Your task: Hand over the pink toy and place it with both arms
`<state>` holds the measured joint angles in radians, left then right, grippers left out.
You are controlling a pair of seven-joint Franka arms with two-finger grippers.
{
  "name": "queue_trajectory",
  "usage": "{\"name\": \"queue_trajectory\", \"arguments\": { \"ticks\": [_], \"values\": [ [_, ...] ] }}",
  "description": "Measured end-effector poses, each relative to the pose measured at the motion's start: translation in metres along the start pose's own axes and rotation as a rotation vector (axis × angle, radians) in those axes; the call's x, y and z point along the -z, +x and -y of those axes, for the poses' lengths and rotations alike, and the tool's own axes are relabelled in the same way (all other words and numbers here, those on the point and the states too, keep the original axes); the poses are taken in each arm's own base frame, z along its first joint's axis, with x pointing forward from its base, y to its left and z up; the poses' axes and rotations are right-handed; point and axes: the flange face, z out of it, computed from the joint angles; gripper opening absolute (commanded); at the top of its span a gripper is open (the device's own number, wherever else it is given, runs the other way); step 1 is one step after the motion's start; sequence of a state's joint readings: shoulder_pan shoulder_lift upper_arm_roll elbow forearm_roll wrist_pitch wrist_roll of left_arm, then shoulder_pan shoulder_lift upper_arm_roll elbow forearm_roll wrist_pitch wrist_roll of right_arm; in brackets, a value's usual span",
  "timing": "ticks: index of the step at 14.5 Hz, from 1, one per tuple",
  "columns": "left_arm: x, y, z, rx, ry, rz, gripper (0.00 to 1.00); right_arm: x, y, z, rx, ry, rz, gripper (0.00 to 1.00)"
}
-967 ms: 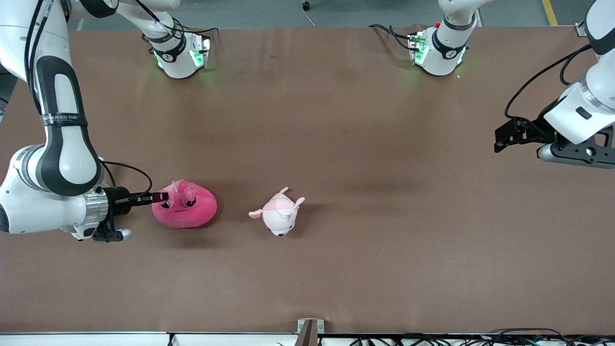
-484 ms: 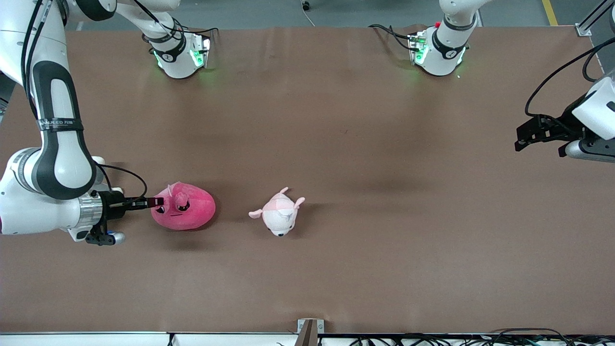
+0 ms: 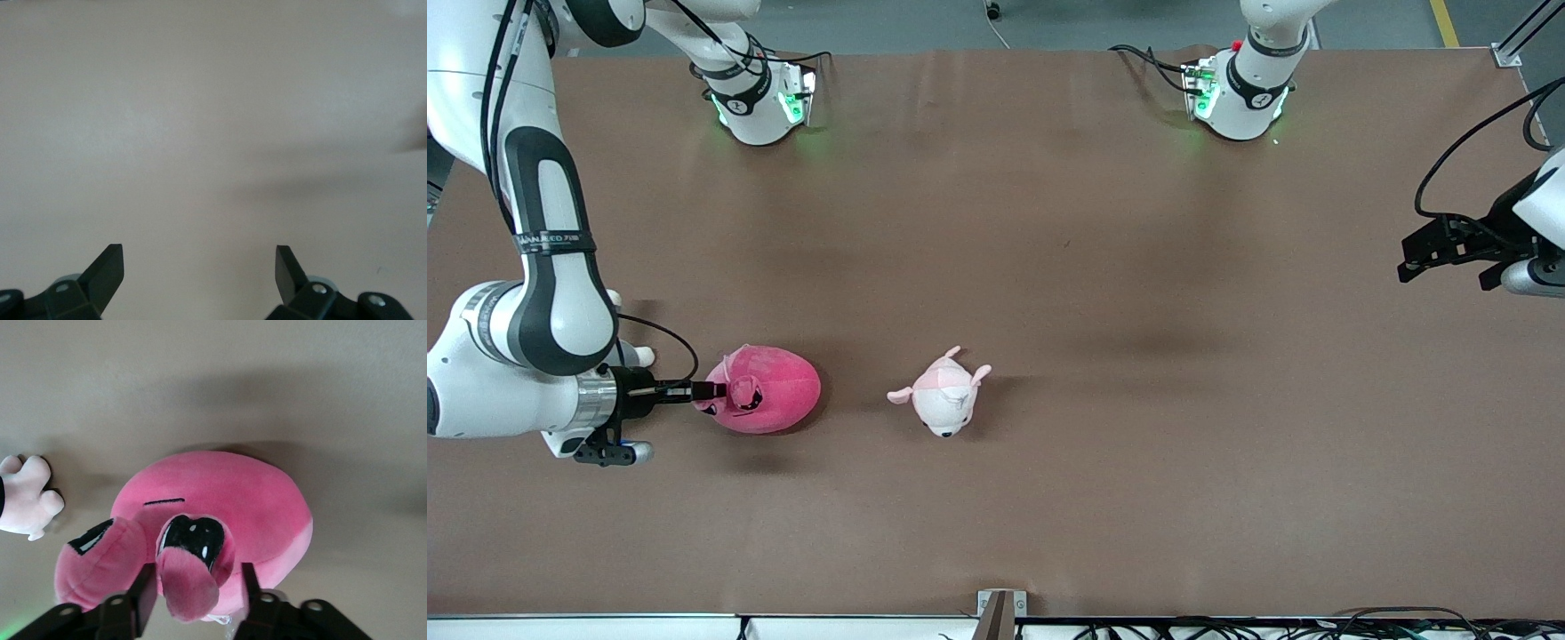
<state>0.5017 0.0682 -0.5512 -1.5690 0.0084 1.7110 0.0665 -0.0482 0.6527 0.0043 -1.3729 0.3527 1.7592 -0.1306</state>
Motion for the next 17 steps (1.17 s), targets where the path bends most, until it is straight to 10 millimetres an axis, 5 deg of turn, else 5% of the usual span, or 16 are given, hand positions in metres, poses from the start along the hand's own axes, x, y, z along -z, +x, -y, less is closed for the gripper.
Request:
{"name": "queue_trajectory", "arguments": {
  "ticks": [4,7,13,15,17],
  "values": [
    [-0.011,-0.001,0.002,0.006,0.013,-0.030,1.00,0.049,-0.010,0.013,-0.079,-0.049,-0.001,1.00],
    [-0.005,-0.001,0.004,0.012,0.018,-0.049,1.00,0.114,-0.035,0.030,-0.090,-0.143,-0.043,1.00],
    [0.006,-0.002,0.009,0.020,0.019,-0.050,1.00,0.251,-0.121,0.059,-0.077,-0.251,-0.211,1.00],
    [0.004,-0.004,0.008,0.019,0.017,-0.027,1.00,0.272,-0.138,0.045,-0.106,-0.247,-0.229,1.00],
    [0.005,-0.006,0.007,0.019,0.017,-0.013,1.00,0.272,-0.138,0.040,-0.115,-0.245,-0.224,1.00]
  ]
}}
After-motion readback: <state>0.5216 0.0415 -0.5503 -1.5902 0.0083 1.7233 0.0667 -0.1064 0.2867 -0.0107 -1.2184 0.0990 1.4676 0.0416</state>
